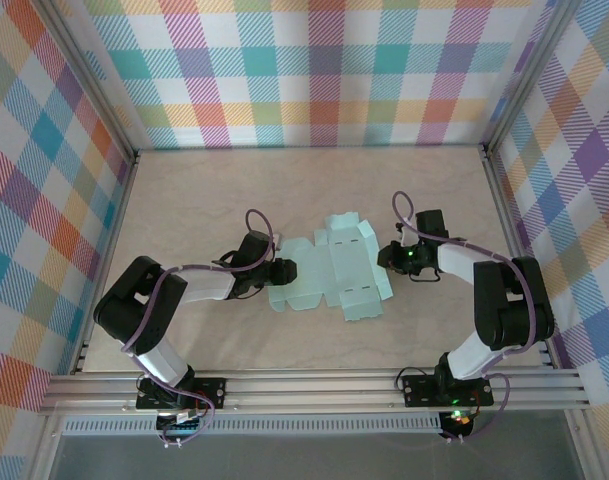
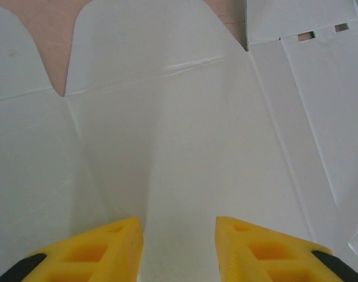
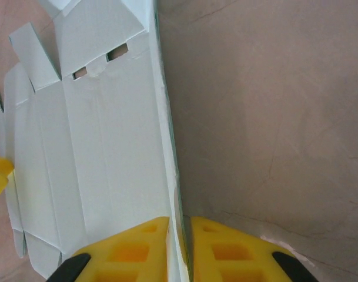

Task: Fold the paper box

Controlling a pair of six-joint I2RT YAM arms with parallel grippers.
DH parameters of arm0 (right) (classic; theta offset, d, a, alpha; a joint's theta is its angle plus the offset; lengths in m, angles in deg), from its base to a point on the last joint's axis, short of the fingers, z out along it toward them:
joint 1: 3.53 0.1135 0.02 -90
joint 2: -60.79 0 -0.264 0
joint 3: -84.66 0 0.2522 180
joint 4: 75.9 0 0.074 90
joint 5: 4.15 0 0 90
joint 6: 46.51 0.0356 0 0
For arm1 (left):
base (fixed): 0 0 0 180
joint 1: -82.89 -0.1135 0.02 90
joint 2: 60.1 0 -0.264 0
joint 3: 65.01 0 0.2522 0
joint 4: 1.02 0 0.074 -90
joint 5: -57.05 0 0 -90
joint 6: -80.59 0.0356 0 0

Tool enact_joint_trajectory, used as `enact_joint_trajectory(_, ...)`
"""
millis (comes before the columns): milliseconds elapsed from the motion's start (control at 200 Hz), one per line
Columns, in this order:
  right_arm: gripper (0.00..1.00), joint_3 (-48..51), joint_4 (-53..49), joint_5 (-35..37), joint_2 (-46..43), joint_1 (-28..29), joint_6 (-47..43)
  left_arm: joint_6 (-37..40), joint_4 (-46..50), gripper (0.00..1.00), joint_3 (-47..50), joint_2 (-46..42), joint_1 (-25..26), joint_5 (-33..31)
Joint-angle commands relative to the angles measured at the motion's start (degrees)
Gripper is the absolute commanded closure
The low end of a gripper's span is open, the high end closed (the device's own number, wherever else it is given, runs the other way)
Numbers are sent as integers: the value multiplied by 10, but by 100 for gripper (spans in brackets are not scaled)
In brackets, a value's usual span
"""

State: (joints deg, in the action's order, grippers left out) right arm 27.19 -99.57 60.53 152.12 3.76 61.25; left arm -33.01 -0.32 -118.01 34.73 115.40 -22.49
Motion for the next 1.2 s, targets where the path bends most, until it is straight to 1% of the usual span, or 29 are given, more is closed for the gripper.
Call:
enact_joint_trajectory(0, 85, -1, 11, 8, 8, 4, -5, -3, 42, 61, 13, 11, 3, -13)
enact_joint_trajectory(185, 100, -3, 13, 13, 14, 4, -2, -4, 38, 61, 17, 9, 3, -16)
enact_joint_trajectory(345, 100, -5, 5, 17, 6, 5, -3, -3, 36, 60, 19, 2, 3, -19)
enact_joint_trajectory(510, 100, -25, -26, 59, -14, 27, -15, -3, 47, 58, 13, -26, 3, -32)
enact_joint_trajectory(635, 100, -61, -69, 115, -12, 57, -41, 4, 59, 49, 6, -66, 2, -47)
enact_joint_trajectory(790, 100, -111, -129, 225, -3, 101, -95, 20, 81, 38, -10, -121, -6, -59)
enact_joint_trajectory(830, 100, -124, -144, 261, 2, 114, -111, 26, 86, 34, -16, -130, -9, -60)
enact_joint_trajectory(885, 100, -141, -160, 313, 11, 134, -129, 31, 95, 32, -26, -138, -16, -63)
enact_joint_trajectory(930, 100, -154, -169, 363, 20, 152, -144, 37, 99, 29, -32, -140, -23, -61)
enact_joint_trajectory(1090, 100, -184, -173, 536, 56, 213, -188, 38, 103, 27, -42, -142, -48, -57)
enact_joint_trajectory(1195, 100, -199, -162, 618, 95, 246, -209, 36, 106, 26, -39, -149, -60, -57)
